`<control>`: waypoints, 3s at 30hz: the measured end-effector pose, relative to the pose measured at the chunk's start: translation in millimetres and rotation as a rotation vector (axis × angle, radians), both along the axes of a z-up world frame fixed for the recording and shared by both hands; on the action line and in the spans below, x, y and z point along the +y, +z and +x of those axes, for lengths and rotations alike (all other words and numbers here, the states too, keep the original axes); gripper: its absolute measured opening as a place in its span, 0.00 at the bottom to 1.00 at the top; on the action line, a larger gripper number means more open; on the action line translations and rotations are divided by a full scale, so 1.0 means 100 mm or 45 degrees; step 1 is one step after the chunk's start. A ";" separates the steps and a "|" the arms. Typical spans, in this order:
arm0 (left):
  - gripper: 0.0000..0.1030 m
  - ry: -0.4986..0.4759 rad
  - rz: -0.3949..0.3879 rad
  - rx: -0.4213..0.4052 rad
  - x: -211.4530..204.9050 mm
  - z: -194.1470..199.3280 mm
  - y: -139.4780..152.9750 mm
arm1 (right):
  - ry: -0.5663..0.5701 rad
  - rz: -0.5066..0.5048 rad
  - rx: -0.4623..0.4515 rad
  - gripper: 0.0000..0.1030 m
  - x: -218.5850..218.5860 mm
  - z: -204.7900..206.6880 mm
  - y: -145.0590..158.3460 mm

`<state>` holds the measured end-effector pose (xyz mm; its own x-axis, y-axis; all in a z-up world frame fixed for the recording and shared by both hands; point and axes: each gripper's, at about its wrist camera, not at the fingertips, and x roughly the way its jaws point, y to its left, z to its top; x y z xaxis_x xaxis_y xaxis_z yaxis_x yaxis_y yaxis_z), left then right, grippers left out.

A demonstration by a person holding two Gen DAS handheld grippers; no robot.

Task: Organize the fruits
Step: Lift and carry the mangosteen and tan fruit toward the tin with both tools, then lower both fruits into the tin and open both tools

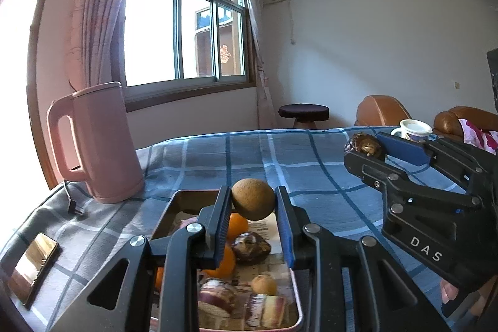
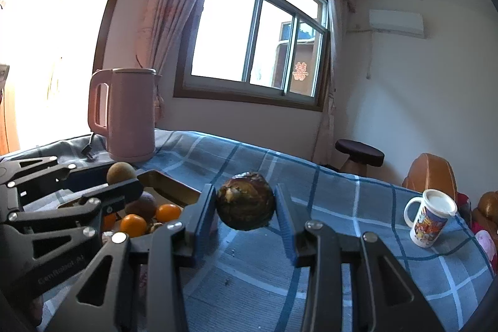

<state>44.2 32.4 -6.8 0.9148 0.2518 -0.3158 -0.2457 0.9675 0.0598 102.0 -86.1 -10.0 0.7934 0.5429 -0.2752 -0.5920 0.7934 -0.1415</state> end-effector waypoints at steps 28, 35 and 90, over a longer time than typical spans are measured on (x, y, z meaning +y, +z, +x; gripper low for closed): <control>0.29 0.148 -0.002 0.035 0.49 -0.13 -0.03 | 0.116 -0.064 -0.028 0.40 0.48 -0.12 0.03; 0.29 0.173 -0.014 0.041 0.60 -0.15 -0.04 | 0.147 -0.080 -0.024 0.40 0.59 -0.15 -0.01; 0.29 0.143 -0.059 0.253 0.91 -0.06 -0.29 | 0.178 -0.244 0.245 0.40 1.14 -0.01 -0.44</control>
